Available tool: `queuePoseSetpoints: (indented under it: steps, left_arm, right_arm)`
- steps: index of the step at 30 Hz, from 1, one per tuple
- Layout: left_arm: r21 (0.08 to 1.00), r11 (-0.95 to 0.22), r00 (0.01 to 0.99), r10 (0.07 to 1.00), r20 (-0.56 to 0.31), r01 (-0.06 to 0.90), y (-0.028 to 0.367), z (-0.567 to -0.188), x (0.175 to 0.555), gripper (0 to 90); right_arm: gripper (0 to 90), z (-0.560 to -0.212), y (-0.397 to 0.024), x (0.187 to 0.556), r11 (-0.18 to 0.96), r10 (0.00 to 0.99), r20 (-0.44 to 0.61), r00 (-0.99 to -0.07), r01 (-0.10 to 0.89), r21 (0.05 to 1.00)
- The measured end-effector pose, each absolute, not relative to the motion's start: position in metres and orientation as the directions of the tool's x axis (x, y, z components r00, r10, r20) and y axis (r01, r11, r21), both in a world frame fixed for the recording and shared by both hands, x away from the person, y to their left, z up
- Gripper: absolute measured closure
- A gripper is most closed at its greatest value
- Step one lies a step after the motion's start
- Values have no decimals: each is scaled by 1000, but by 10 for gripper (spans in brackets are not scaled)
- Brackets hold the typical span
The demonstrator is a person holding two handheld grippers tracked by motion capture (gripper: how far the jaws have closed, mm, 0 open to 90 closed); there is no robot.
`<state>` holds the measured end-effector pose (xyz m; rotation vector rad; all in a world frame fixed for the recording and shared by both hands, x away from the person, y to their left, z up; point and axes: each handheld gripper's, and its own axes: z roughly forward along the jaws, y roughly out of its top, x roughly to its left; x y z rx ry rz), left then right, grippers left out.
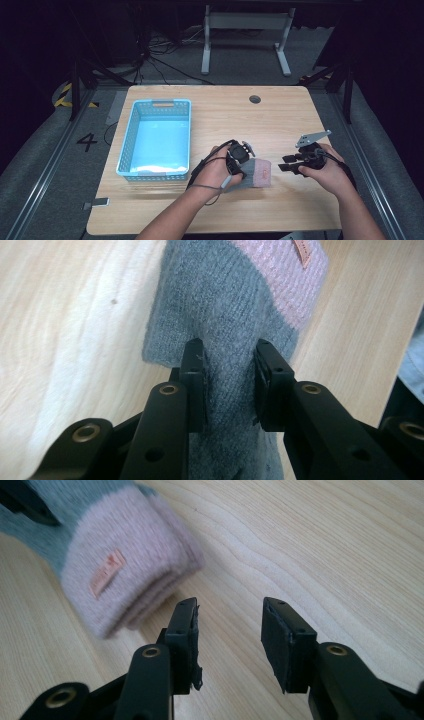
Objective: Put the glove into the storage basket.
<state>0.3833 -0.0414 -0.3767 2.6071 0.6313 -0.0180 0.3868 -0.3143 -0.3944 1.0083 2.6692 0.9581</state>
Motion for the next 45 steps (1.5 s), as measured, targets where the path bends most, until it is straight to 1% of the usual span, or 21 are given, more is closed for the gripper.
queuePoseSetpoints:
  steps: [6, 22, 29, 38, 45]
  left_arm:
    - [448, -773, 885, 454, -105, 449, -25, -361, 382, 712]
    - [512, -700, 846, 522, -108, 498, 22, -332, 384, 712]
    - [536, -674, 833, 543, -107, 508, 39, -319, 387, 711]
    - [551, -662, 818, 571, -69, 508, 58, -300, 391, 710]
    - [564, -641, 796, 604, -49, 521, 84, -289, 396, 710]
  right_arm:
    - [596, -395, -308, 394, 584, 619, 99, -779, 541, 605]
    - [592, -398, -296, 406, 602, 598, 105, -795, 531, 596]
    - [589, -400, -297, 405, 599, 604, 107, -790, 539, 592]
    - [586, -404, -300, 400, 603, 618, 100, -780, 551, 578]
    - [582, -407, -304, 396, 598, 629, 103, -771, 564, 569]
